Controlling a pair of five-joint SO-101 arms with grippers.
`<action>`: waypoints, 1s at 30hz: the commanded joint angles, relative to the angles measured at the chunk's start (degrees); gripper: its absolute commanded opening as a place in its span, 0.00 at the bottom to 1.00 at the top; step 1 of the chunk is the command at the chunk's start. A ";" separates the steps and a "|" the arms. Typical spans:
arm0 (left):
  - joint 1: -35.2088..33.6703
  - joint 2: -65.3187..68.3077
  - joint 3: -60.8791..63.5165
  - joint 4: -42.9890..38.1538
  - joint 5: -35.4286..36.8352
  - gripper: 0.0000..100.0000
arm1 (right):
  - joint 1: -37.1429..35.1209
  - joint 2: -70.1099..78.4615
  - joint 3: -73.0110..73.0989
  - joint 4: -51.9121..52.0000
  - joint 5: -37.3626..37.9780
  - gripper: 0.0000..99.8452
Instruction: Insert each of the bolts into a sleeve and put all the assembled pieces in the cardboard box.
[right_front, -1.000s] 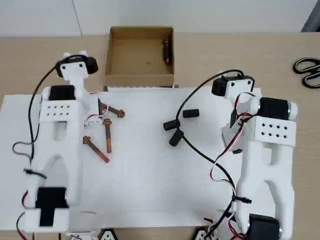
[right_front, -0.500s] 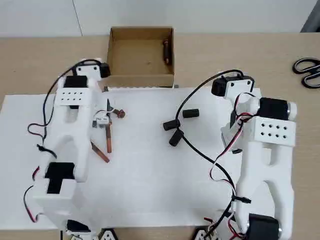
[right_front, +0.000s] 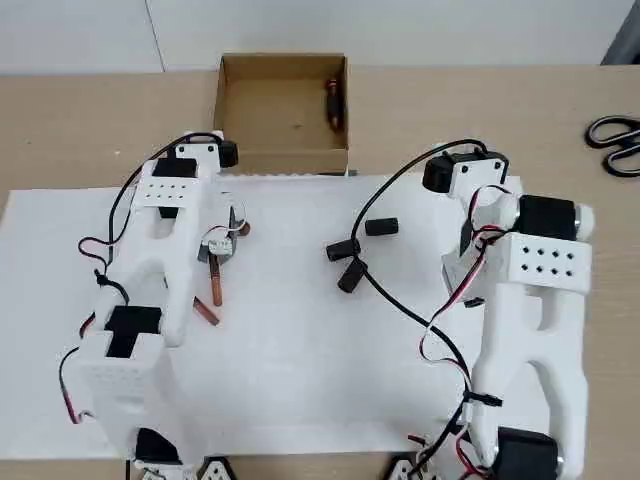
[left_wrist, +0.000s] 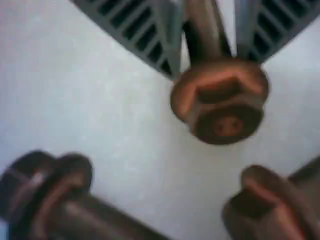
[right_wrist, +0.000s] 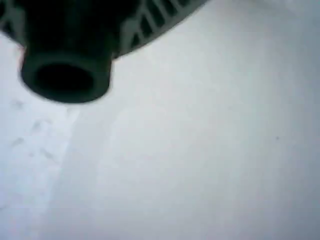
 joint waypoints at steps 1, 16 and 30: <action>-0.18 -0.09 -1.98 -1.76 0.00 0.08 | 0.48 -2.24 -0.26 0.22 -0.79 0.01; -0.88 6.77 -1.71 -2.73 1.05 0.07 | 0.31 -2.07 -0.26 0.13 -0.53 0.01; -0.79 7.74 -3.03 -0.53 1.05 0.01 | 0.22 -2.15 -0.26 -0.57 -0.44 0.01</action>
